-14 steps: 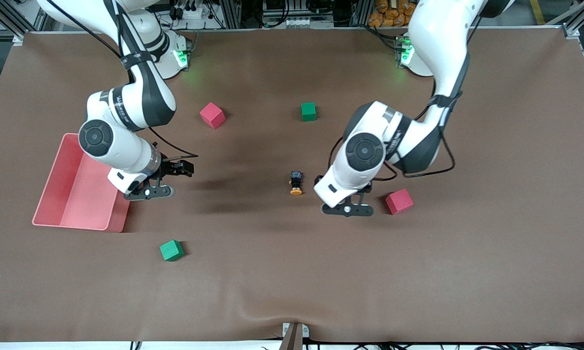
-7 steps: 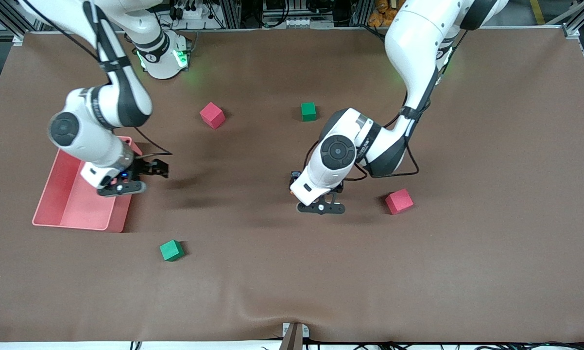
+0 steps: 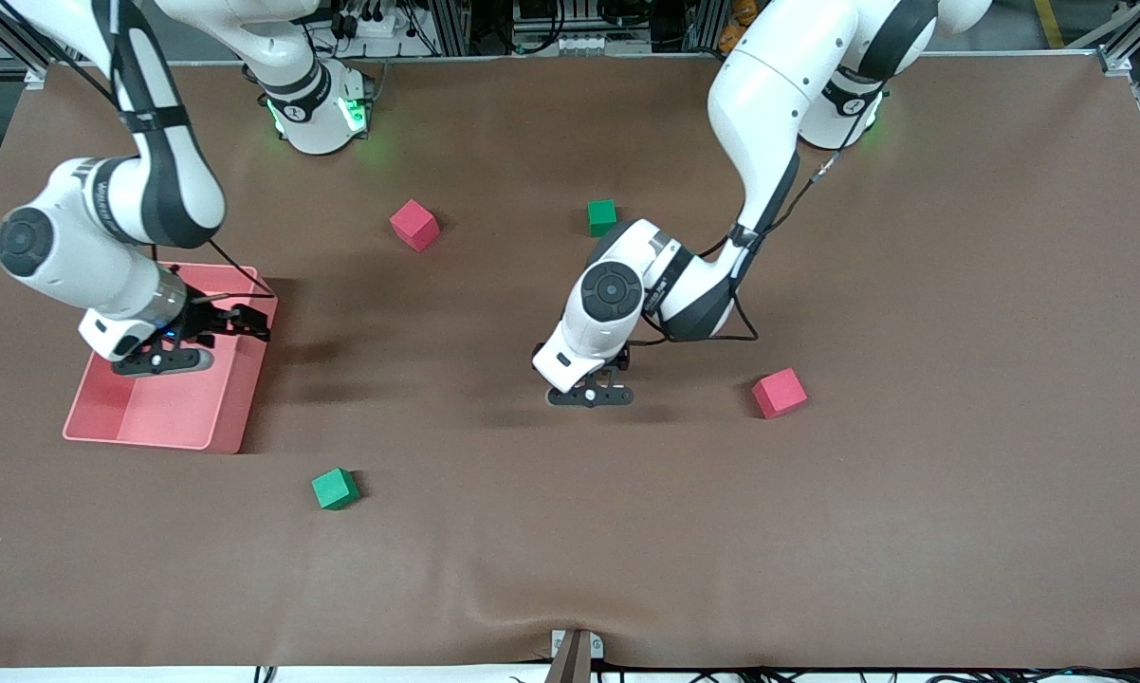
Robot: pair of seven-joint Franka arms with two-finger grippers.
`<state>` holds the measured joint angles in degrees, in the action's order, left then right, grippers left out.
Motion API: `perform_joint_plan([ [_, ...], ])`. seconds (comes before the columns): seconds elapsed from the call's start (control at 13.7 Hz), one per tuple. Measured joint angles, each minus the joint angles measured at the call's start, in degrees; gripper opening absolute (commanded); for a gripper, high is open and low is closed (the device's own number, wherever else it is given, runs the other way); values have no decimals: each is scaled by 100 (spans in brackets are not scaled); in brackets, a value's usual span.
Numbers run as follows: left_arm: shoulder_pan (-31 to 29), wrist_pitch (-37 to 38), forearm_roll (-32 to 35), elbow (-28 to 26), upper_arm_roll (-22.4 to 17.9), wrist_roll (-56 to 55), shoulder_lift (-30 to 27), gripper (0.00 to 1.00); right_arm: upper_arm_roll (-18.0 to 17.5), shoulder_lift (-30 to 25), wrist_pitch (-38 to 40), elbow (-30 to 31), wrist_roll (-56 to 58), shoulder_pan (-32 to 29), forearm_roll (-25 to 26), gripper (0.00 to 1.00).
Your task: Place and upright button with both arms
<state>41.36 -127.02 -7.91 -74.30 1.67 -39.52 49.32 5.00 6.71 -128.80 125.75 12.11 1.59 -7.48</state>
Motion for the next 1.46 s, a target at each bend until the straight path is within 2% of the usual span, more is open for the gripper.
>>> perform_joint_plan([
  [0.29,66,0,0,0,-2,-125,17,100,-38,-323,756,-231,61,-120,1,100],
  [0.66,78,1,0,-9,-3,-130,125,100,-63,-413,2253,-1371,60,-120,400,100],
  [0.8,81,10,0,-38,-3,-134,146,94,-56,-427,2989,-1964,59,-121,490,100],
  [0.95,84,11,0,-114,-3,-134,152,92,-33,-459,3639,-2578,52,-124,539,100],
  [1.24,112,11,0,-237,-2,-178,171,90,43,-487,4204,-3338,-221,-135,659,100],
  [1.46,129,11,0,-277,-2,-217,173,81,41,-487,4452,-3725,-450,-135,660,100],
])
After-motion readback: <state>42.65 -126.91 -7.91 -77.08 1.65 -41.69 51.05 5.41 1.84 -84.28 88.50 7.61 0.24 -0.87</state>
